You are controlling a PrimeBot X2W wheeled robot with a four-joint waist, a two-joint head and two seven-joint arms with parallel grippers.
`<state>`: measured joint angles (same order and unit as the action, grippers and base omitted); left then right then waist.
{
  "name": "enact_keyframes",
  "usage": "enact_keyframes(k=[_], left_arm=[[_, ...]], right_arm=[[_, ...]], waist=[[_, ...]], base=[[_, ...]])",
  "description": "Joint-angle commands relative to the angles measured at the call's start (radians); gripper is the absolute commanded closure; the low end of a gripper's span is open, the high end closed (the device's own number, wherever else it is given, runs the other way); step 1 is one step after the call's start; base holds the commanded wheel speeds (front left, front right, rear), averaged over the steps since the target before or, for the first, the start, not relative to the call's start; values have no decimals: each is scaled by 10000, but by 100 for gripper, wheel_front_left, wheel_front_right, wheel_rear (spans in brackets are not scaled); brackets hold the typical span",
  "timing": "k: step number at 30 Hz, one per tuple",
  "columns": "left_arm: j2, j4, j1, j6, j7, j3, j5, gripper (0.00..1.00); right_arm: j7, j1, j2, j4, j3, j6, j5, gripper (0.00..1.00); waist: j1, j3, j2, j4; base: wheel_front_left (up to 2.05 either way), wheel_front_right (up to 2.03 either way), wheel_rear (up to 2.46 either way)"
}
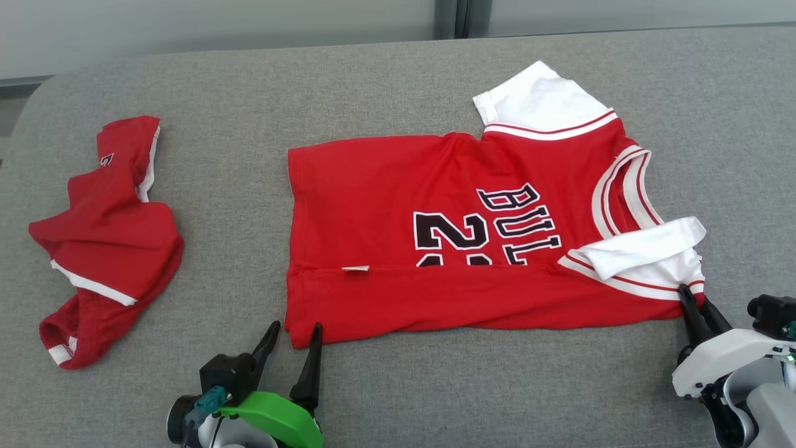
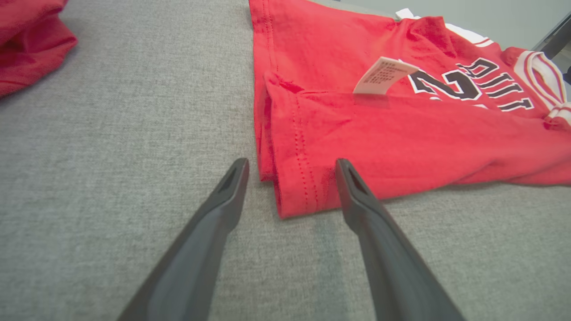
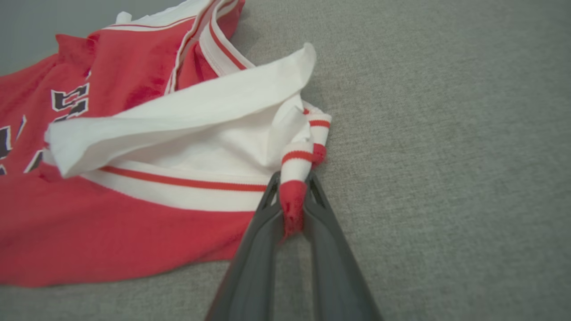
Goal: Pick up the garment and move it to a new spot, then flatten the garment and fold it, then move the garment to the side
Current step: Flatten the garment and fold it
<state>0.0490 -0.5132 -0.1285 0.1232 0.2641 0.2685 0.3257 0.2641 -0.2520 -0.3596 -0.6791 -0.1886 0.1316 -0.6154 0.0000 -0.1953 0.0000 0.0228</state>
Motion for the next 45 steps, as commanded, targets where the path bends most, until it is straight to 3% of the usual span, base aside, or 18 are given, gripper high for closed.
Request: enact_keyframes(k=[1,13,14,15,24,31,37,45], left_arm=[[29,-28,-210,42,-1,65,178,0],[29,-298,-589,72,-1,75,305,0],[29,-313,-606,74,-1,73,292,28],[29,-330,-641,77,-1,197,276,100],[34,-674,-297,80,-1,316,511,100],[45,-1004,186,77,-2,50,572,100],[270,-1334,829,65,-2,-58,651,100],[535,-1780,1234,62,-2,-109,723,100]], right_arm=[[4,-140,-50,69,-48,-18,18,100],[4,-241,-205,345,-324,-18,-73,100],[4,-248,-213,360,-333,-18,-67,100],[4,-255,-216,382,-360,-18,-74,100],[4,-115,-143,257,-384,-18,-86,100],[4,289,-34,23,-613,-18,-236,100],[4,838,49,-28,-982,-18,-421,100],[4,1569,-61,267,-1236,-18,-655,100]], waist=[[0,-89,0,-74],[0,-258,0,-246],[0,-262,0,-252],[0,-267,0,-263],[0,38,0,-215],[0,871,0,-239],[0,1841,0,-370],[0,2293,0,-489]], base=[[0,0,0],[0,0,0],[0,0,0],[0,0,0],[0,0,0],[0,0,0],[0,0,0],[0,0,0]])
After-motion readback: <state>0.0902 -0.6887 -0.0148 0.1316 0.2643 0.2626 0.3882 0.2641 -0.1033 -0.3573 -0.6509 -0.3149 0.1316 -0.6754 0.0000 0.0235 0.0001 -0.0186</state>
